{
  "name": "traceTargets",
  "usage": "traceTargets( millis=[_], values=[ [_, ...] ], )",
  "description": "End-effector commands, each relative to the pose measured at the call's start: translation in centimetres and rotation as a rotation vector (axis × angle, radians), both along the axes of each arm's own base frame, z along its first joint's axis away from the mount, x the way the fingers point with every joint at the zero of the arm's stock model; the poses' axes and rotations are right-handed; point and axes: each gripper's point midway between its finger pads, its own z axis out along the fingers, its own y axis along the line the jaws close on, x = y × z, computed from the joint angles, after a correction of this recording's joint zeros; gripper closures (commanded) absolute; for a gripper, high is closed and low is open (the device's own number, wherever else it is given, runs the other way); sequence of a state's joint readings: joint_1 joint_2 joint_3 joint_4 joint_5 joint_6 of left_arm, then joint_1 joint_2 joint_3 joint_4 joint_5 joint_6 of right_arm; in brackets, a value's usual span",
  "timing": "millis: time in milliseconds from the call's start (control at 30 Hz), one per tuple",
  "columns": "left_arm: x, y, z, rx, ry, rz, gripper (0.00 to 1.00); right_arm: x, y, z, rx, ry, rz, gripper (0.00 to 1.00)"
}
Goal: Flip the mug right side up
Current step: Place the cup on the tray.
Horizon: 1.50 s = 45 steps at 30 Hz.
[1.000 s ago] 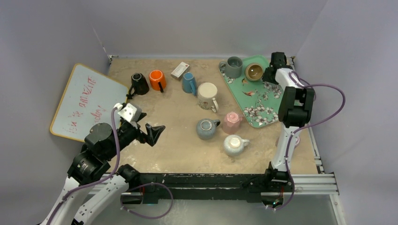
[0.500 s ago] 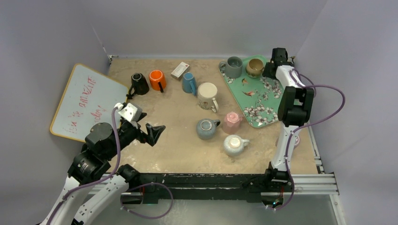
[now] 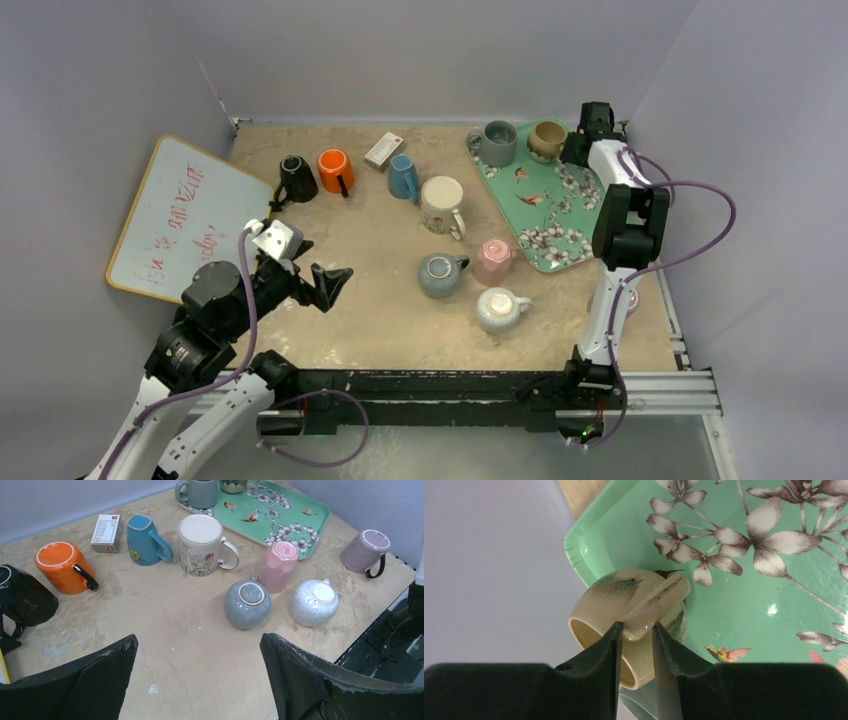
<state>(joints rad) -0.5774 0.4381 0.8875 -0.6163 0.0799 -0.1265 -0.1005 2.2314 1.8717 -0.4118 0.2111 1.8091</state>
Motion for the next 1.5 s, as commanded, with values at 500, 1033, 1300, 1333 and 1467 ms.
traceTargets(
  millis=[500,1033,1300,1333,1467],
  values=[
    [0.0,-0.4,0.4,0.002,-0.026,-0.025,0.07,3.0,-0.7,2.1,-0.050,-0.106,0.039,0.77],
    [0.3,-0.9,0.1,0.010,-0.009,-0.042,0.07,5.9,-1.3,2.0,-0.089,-0.181,0.031,0.81],
    [0.4,-1.3,-0.2,0.016,0.005,-0.058,0.05,7.5,-1.1,2.7,-0.103,-0.229,0.045,0.85],
    [0.4,-1.3,-0.2,0.016,0.004,-0.056,0.04,7.7,-1.1,2.7,-0.102,-0.235,0.047,0.86],
    [0.5,-1.3,-0.3,0.018,0.007,-0.056,0.04,8.4,-0.9,2.9,-0.096,-0.258,0.057,0.89]
  ],
)
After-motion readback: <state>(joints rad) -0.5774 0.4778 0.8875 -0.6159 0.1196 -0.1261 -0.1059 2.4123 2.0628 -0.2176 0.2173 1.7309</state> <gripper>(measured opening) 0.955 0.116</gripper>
